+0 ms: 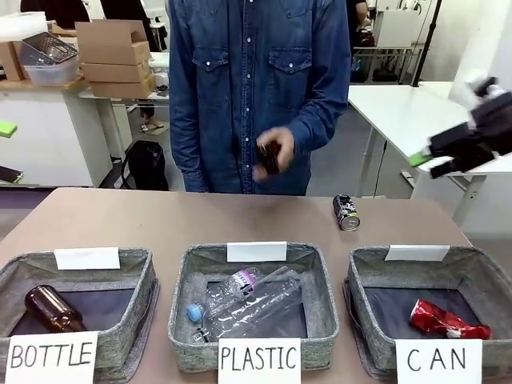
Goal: Sort the can waste into the basket.
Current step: Pick up the can waste from the table and place it in the right Fabric basket.
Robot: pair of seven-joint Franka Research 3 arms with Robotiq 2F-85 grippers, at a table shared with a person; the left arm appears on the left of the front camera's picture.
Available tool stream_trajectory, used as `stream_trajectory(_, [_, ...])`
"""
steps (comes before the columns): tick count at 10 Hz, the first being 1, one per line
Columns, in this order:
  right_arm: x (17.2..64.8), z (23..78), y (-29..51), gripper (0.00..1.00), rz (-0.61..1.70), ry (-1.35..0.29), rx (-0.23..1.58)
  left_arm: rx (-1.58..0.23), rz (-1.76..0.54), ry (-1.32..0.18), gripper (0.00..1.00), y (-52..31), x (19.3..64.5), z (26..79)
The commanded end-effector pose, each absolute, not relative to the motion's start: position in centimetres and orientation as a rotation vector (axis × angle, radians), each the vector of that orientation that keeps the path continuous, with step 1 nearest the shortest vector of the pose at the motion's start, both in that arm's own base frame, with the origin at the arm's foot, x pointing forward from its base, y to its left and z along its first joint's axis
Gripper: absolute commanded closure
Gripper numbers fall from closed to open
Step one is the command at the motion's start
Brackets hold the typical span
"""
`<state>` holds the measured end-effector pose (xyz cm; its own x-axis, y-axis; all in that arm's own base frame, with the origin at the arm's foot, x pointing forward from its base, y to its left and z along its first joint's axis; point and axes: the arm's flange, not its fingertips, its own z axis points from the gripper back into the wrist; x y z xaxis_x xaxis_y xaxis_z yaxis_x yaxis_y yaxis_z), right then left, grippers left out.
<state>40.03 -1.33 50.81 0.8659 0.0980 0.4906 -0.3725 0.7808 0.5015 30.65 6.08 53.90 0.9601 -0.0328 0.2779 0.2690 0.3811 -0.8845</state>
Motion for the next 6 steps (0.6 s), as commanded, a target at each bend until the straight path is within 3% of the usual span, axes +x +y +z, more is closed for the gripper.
stream_trajectory(1, [42.7,51.2,-0.9,0.0,0.298,-0.439,0.566,-1.169,-0.214,-0.231,0.0,6.3,30.4,54.1])
stream_trajectory(3, [39.7,51.0,-4.9,0.0,0.255,-0.5,0.695,-1.169,-0.214,-0.231,0.0,6.3,30.4,54.1])
stream_trajectory(6, [34.3,50.3,-8.8,0.0,0.057,-0.589,0.708,-1.169,-0.214,-0.231,0.0,6.3,30.4,54.1])
